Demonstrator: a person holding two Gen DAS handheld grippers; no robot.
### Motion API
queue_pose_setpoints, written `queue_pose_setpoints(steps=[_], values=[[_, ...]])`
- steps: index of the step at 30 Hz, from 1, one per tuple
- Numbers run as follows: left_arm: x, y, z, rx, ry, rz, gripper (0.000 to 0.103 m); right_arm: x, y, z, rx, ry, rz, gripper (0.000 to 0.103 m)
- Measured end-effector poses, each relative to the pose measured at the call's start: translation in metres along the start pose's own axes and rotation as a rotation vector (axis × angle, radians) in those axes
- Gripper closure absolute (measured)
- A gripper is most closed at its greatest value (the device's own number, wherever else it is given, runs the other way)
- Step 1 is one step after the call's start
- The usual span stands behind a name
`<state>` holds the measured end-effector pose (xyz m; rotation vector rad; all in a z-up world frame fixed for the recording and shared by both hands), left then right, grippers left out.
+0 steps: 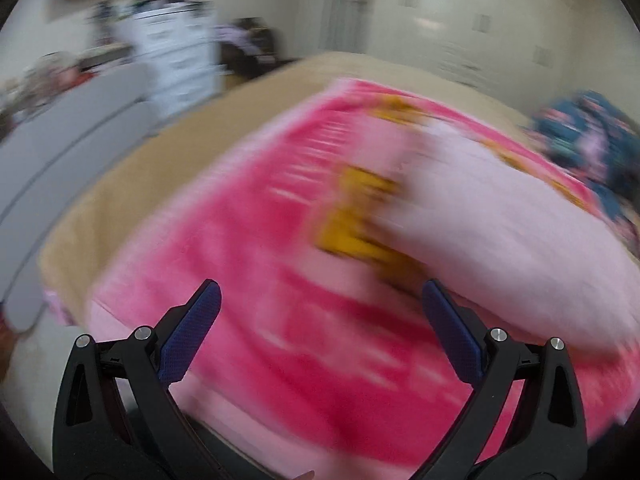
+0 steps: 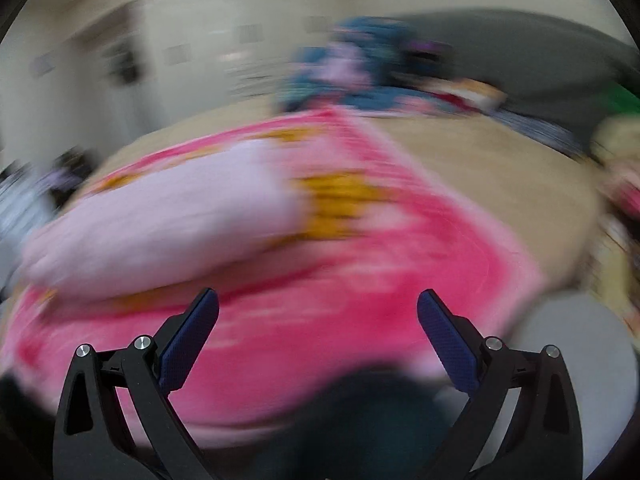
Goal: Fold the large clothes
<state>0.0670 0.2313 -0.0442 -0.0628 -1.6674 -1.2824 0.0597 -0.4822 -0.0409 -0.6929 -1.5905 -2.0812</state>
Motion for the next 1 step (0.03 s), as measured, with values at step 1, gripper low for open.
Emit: queue_pose_setpoints(steps=[1], values=[[-0.0213,0.0147,0.0210,0.023,0.060,0.005,0.009,-0.0039,0.0005,-0.0465,-0.069,-0.106,0.001,0.004]])
Point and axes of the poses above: each gripper's, at about its wrist camera, not at the fingertips, and x roughly against the way its jaws point, z to its left, y to its top, the point moved 5 cm from there along -x, roughly the way its jaws point, and after that the axes turned 9 degrees about y, right-handed, at the moved point
